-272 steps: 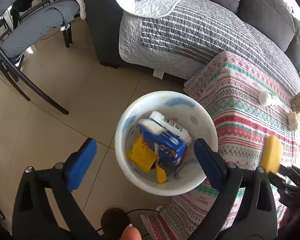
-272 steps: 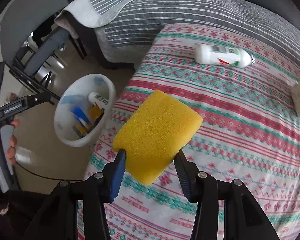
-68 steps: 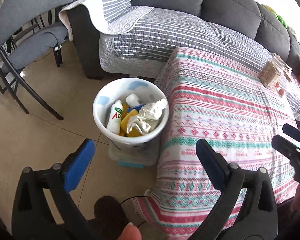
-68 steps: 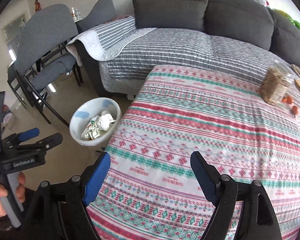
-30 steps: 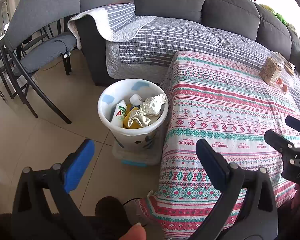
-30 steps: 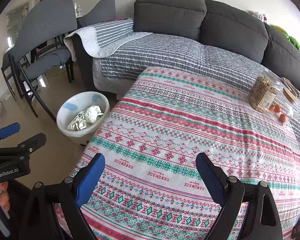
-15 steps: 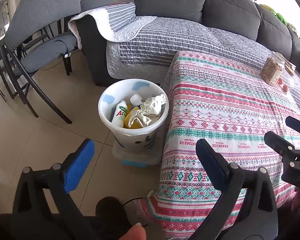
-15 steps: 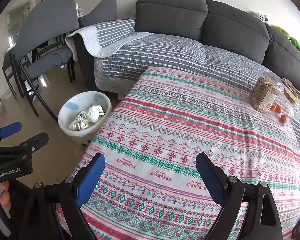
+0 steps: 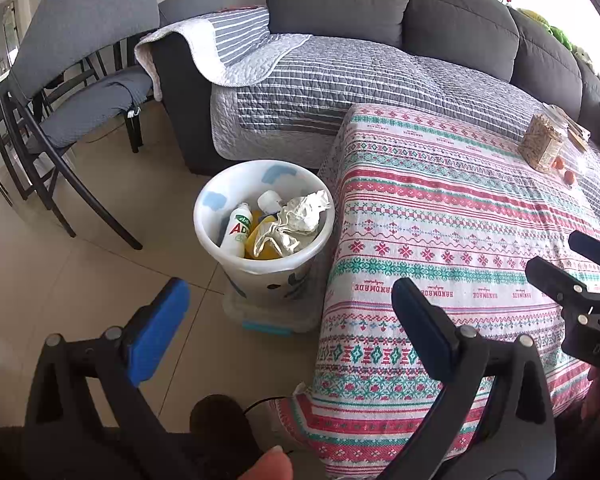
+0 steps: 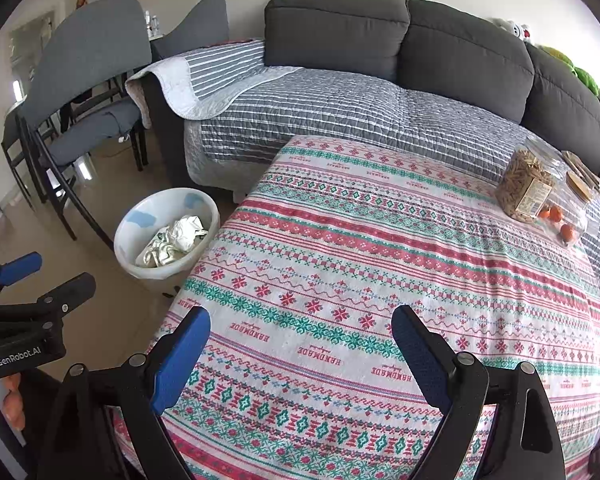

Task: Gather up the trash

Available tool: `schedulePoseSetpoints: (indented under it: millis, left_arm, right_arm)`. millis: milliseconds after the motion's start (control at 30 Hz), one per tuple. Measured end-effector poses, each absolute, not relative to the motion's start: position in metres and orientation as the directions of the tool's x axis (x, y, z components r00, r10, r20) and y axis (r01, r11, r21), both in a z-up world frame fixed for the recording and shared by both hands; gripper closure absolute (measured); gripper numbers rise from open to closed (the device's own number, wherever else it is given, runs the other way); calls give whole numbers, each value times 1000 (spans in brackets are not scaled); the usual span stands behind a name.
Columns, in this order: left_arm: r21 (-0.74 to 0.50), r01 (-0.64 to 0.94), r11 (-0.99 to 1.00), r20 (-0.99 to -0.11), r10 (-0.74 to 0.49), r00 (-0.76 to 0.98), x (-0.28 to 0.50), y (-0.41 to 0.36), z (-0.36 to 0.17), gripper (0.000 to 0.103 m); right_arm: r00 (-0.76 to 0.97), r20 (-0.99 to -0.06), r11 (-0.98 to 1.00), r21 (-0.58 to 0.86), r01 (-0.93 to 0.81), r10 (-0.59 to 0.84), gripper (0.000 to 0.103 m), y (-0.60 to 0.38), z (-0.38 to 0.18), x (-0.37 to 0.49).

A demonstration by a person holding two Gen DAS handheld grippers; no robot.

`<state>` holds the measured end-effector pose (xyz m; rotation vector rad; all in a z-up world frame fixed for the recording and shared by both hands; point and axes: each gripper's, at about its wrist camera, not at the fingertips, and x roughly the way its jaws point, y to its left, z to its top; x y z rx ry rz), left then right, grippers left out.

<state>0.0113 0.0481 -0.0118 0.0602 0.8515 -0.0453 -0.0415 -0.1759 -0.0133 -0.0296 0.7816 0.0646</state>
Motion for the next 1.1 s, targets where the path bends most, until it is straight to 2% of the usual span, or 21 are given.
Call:
schedulePoseSetpoints:
  millis: [1100]
  left_arm:
    - [21, 53, 998, -760, -18, 650, 14, 54, -11, 2]
  right_arm:
    - [696, -716, 998, 11, -66, 54, 10, -178, -21, -36]
